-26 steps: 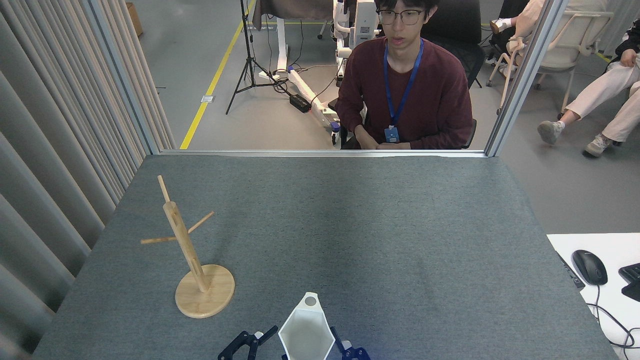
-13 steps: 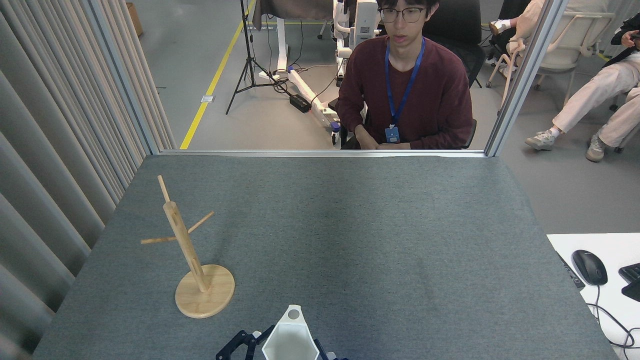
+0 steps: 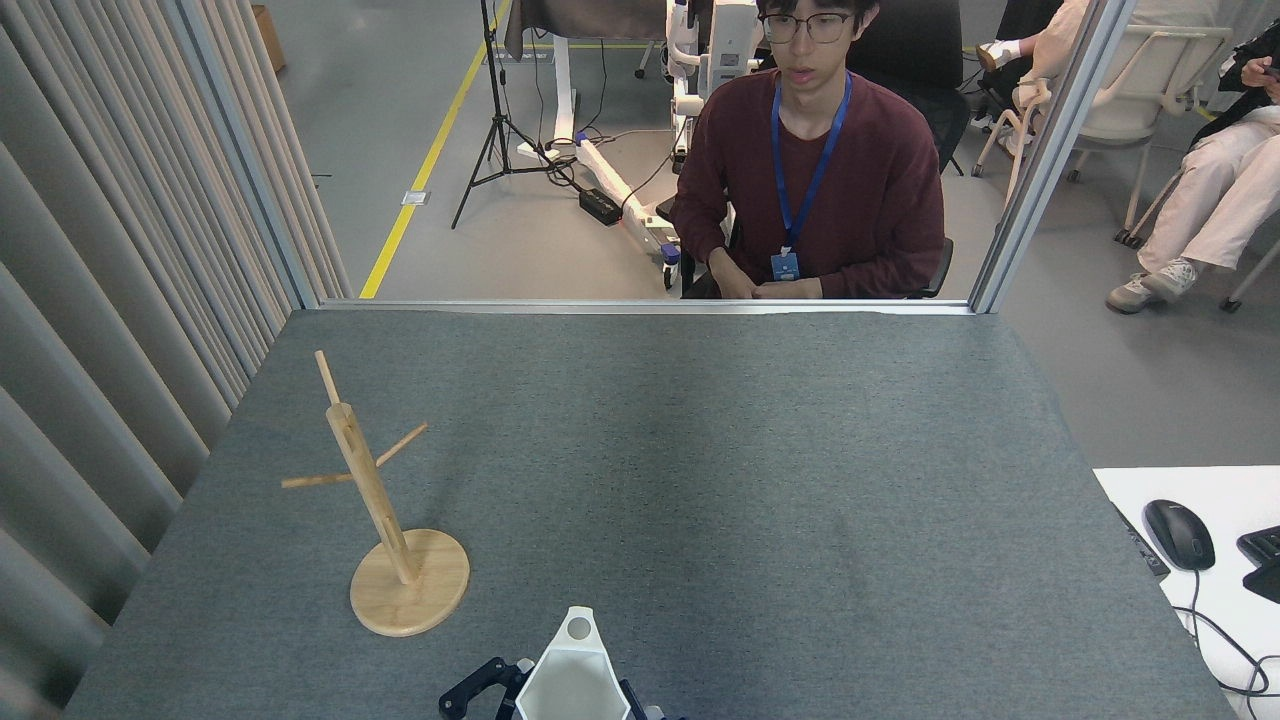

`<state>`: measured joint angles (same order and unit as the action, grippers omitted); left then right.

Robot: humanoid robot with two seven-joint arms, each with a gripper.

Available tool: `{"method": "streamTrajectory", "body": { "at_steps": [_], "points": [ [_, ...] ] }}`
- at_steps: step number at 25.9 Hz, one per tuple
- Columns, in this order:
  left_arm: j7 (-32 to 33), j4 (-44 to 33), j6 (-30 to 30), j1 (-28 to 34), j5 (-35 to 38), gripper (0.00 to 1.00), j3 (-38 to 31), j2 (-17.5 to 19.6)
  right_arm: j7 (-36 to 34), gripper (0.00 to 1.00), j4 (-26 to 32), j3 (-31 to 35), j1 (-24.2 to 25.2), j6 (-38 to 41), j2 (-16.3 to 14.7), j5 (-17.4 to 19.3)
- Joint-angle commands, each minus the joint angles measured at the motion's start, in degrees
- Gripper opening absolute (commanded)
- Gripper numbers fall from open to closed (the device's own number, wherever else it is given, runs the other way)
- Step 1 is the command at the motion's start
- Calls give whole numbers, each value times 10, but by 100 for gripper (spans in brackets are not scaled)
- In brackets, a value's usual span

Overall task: Hang cup on storage rack
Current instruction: 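Grasp the cup with the left gripper and release the right gripper, then move the cup with the left gripper beside the wooden stand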

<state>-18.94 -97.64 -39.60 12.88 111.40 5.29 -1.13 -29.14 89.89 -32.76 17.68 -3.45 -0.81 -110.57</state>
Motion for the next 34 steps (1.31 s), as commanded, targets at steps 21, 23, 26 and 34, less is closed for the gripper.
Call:
{"method": "streamTrajectory", "body": {
  "at_steps": [21,23,26,34],
  "points": [
    [-21,-1,22,-1,1,41,1,3,-14,98,127,67,-44,-64,24,233],
    [-22,-1,24,-1,0,41,-1,3,-4,98,110,153,-58,-69,28,310],
    [-22,-1,25,0,0,41,-14,2,15,98,67,254,-53,-41,-6,325],
    [-26,-13,23,9,-17,41,-115,0,-3,98,60,321,70,53,-109,321]
  ]
}}
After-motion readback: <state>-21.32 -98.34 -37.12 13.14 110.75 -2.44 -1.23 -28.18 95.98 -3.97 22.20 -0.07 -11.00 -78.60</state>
